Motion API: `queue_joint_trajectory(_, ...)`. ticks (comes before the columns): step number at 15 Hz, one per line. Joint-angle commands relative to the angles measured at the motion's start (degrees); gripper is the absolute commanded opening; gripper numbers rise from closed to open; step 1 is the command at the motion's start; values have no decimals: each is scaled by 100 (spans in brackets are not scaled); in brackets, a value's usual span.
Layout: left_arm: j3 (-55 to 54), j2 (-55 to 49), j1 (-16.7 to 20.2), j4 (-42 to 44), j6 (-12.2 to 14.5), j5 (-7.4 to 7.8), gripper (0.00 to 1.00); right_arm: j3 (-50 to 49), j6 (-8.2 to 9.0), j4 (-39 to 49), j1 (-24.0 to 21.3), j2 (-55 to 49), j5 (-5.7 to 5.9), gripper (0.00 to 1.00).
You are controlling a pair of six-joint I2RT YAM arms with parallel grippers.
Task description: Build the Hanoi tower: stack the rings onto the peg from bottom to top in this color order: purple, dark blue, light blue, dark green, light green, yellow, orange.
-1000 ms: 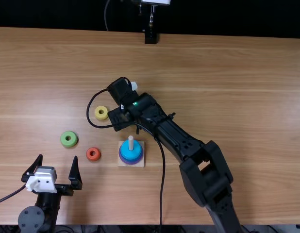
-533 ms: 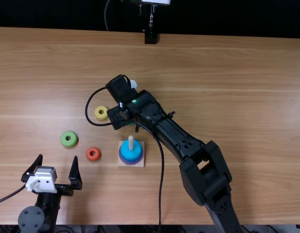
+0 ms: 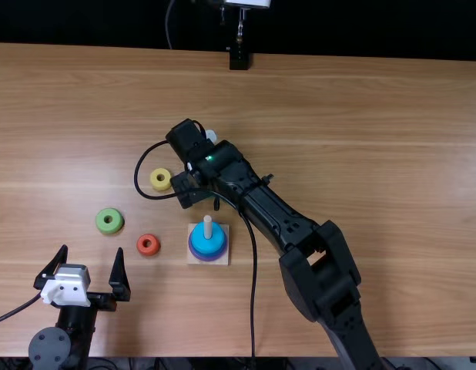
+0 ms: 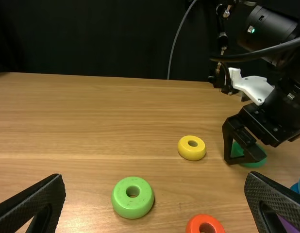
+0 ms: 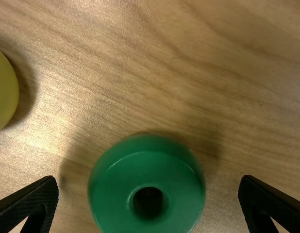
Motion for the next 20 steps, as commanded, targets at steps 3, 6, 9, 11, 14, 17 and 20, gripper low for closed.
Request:
queue_joint_trajectory(3, -213, -62, 70, -14, 42, 1, 100, 182, 1, -44, 41, 142, 10, 100)
queue_joint_trajectory(6, -213, -62, 70, -24, 42, 1, 100, 111, 1, -44, 50, 230, 10, 73)
queue_joint_trajectory(9, -213, -62, 70, -24, 42, 1, 100, -20, 12, -23, 41, 222, -243, 2)
queue_joint_trajectory(11, -213, -62, 70, -24, 42, 1, 100, -20, 43, -23, 41, 222, -559, 0)
queue_joint_trajectory(14, -213, -62, 70, -24, 42, 1, 100, 6, 85, -23, 32, 222, -623, 0)
queue_joint_trajectory(17, -213, -62, 70, -24, 42, 1, 100, 59, 85, -33, 15, 186, -633, 0)
queue_joint_trajectory(20, -213, -62, 70, -14, 42, 1, 100, 50, 43, -76, -12, 160, -623, 0)
